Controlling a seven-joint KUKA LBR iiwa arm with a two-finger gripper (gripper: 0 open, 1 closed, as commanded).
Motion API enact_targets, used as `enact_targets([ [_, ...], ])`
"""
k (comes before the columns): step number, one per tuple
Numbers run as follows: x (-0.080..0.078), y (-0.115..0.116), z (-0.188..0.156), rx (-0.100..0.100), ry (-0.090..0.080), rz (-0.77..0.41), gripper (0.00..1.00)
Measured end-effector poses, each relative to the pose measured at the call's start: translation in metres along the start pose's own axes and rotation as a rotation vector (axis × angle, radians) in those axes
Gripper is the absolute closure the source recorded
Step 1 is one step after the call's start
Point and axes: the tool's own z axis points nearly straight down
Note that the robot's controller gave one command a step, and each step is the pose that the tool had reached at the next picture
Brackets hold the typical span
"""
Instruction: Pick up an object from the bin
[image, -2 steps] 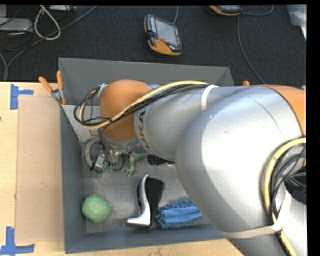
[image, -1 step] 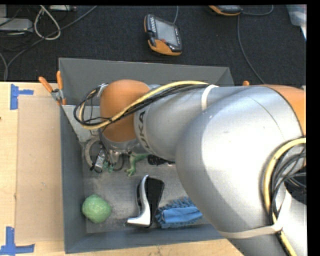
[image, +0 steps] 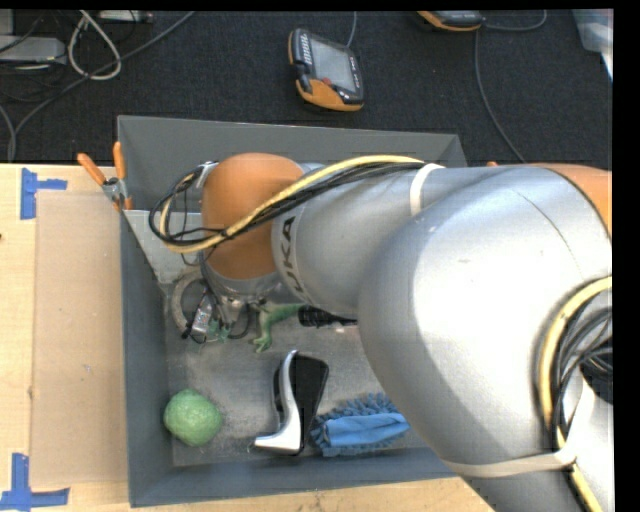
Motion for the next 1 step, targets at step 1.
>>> enact_targets([
  [1,-0.0008,0.0003,-0.0126,-0.002,-0.002,0.0,1.0],
])
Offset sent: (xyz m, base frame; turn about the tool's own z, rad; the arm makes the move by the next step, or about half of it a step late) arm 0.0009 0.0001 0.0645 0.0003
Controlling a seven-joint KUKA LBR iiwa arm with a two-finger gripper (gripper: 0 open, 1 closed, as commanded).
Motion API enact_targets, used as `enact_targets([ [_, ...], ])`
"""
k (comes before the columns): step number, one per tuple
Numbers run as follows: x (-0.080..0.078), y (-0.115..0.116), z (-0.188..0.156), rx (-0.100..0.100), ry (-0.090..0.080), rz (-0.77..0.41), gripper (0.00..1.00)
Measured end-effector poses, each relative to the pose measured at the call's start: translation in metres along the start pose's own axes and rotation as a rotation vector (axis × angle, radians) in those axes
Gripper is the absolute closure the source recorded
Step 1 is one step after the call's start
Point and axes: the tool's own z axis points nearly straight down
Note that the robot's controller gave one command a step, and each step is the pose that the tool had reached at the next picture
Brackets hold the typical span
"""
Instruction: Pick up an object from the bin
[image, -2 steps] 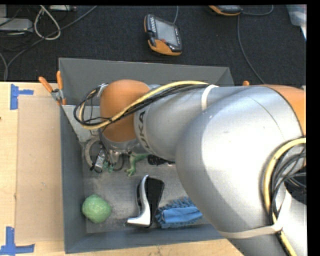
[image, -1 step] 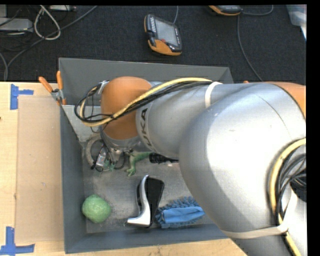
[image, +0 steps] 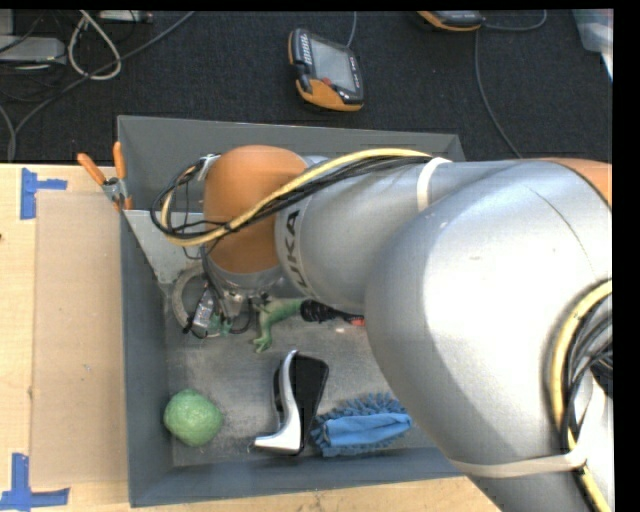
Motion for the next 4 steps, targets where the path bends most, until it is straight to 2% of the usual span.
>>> enact_targets([
  [1,0.001,-0.001,-0.014,0.004,0.005,0.0,1.0],
  [2,0.001,-0.001,-0.052,0.002,0.004,0.0,1.0],
  [4,0.001,-0.002,-0.081,0.002,0.005,-0.001,1.0],
])
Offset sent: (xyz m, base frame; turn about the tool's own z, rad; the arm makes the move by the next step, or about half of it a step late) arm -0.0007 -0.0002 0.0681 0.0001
